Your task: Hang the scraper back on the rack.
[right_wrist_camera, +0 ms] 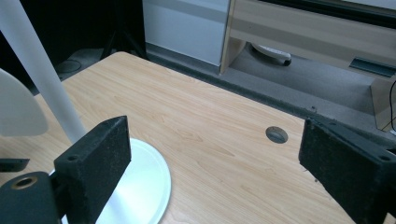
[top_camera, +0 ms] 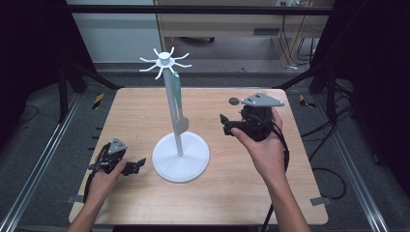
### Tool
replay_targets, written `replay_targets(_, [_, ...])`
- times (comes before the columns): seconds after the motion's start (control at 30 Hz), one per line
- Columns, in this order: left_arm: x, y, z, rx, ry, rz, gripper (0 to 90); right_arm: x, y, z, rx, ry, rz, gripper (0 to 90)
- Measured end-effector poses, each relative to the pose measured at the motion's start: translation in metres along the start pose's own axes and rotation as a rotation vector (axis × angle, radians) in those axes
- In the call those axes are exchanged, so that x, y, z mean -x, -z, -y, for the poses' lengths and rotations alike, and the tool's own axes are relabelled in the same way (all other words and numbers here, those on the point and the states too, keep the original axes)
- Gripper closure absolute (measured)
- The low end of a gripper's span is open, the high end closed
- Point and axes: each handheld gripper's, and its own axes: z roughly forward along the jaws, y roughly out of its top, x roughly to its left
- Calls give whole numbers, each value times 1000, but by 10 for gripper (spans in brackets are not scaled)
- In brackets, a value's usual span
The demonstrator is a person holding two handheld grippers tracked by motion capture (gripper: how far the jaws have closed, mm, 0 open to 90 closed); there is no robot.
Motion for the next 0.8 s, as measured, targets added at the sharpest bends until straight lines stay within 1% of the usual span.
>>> replay_targets(0.13, [1,1,0,4,-3,2,33,3,-1,10,-11,-7,3,86])
replay_targets(0.23, [0,-1,0,-6,-6,1,33,6,-2,18,-14,-9,10,86])
replay_targets(0.4, [1,0,0,2,-7,1,33,12,-2,36,-39,-28,18,86])
replay_targets(0.53, [2,0,0,-5,-8,1,33,17,-2,50,-54,-41,27,85])
replay_targets(0.7, [1,-1,0,-5,-7,3,33,19,-4,66,-77,-41,34,82])
replay_targets(0.8, [1,-1,-1,-3,-7,3,33,19,-6,71,-87,-39,35,80])
